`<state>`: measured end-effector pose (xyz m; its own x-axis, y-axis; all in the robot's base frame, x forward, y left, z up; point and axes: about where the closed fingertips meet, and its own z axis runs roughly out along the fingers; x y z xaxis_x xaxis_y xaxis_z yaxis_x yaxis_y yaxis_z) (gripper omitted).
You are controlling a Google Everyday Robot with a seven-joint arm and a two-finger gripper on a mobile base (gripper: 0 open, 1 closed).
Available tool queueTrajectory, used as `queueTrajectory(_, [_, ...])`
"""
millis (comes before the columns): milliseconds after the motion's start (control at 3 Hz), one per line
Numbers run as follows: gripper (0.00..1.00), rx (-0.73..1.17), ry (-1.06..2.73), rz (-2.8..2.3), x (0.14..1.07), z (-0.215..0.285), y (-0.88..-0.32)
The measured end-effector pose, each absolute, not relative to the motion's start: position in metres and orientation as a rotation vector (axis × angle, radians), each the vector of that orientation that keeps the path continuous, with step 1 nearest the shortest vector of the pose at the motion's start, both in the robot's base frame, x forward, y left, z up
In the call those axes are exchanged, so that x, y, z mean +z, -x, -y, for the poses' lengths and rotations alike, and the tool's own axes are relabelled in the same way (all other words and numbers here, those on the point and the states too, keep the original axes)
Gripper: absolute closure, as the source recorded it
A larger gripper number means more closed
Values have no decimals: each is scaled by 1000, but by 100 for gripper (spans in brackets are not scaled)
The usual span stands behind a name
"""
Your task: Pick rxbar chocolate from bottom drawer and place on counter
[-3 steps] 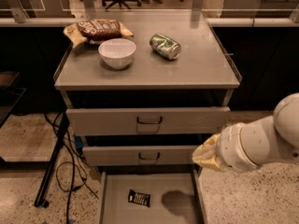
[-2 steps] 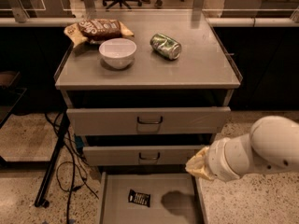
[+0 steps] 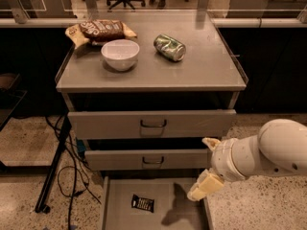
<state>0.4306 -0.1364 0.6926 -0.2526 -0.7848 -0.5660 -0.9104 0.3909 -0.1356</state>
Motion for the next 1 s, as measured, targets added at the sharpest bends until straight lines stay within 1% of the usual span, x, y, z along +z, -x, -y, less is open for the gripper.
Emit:
queueTrajectory(333, [0,305,1448,-2086,692,134,-429])
queueTrajectory(667, [0,328,1447,-2055,664,123,-434])
queueTrajectory(1000, [0,370,1420,-2005,627,117,-452])
